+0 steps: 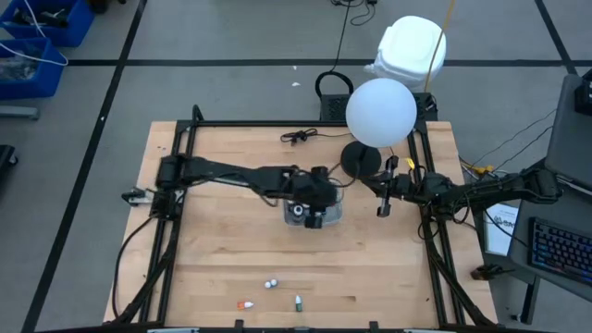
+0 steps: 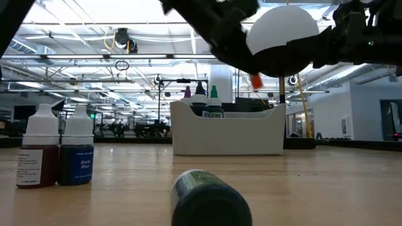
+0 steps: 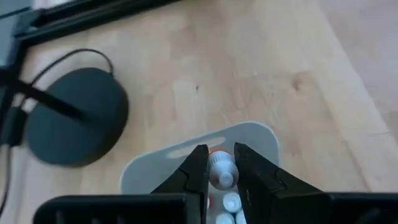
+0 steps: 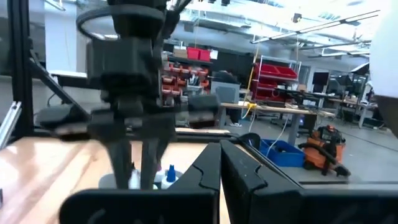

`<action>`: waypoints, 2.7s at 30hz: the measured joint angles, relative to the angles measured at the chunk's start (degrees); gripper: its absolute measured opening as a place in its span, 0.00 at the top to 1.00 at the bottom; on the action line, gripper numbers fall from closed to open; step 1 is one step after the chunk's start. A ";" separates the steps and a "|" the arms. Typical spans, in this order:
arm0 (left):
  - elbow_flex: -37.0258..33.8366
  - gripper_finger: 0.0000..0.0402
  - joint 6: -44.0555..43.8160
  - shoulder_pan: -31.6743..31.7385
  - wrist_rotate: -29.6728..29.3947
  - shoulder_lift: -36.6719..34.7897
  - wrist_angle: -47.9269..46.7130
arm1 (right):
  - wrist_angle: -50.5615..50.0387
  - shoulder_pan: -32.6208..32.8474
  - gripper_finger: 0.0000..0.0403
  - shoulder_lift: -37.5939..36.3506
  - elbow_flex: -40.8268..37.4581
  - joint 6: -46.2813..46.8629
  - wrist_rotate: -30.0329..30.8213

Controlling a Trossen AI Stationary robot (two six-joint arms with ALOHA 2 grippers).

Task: Pick & Place food coloring
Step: Put the right small yellow food coloring bottle into the gray bin, then put the small blue food coloring bottle into the gray bin

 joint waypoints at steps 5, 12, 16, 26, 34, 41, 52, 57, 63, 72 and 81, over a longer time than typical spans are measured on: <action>6.42 0.85 1.29 0.81 0.73 6.64 -3.32 | -1.14 0.00 1.00 -0.04 0.00 -0.27 -0.19; 10.50 0.85 1.63 1.06 0.62 10.77 -9.13 | -1.62 0.00 1.00 -0.23 0.00 -0.35 -0.23; 9.73 0.85 1.42 0.92 0.69 10.78 -8.89 | -1.74 0.00 1.00 -0.27 0.00 -1.35 -0.17; 6.57 0.85 1.44 1.56 0.61 10.78 -5.80 | -1.51 0.00 1.00 -0.27 0.04 -1.58 -0.14; 6.63 0.85 1.67 2.15 -0.39 11.17 -5.20 | -1.05 0.00 1.00 -0.25 0.04 -1.58 -0.14; 6.53 0.85 1.07 2.41 -0.52 12.92 -6.05 | -1.07 0.00 1.00 -0.28 0.04 -1.56 -0.17; 6.59 0.85 1.48 2.41 -0.64 12.79 -5.66 | -1.09 0.00 1.00 -0.28 0.04 -1.78 -0.32; 6.59 0.85 1.34 2.41 -0.64 12.79 -5.73 | -1.09 0.00 1.00 -0.28 0.04 -1.78 -0.32; 6.59 0.79 1.16 2.41 -0.64 12.79 -5.83 | -1.09 0.00 1.00 -0.28 0.04 -1.78 -0.33; 6.59 0.72 0.85 2.41 -0.70 12.79 -5.84 | -1.11 0.00 1.00 -0.28 0.04 -1.78 -0.34; 11.49 0.71 2.70 0.75 -1.55 9.56 -14.52 | -1.13 0.02 1.00 -0.25 0.04 -1.78 -0.36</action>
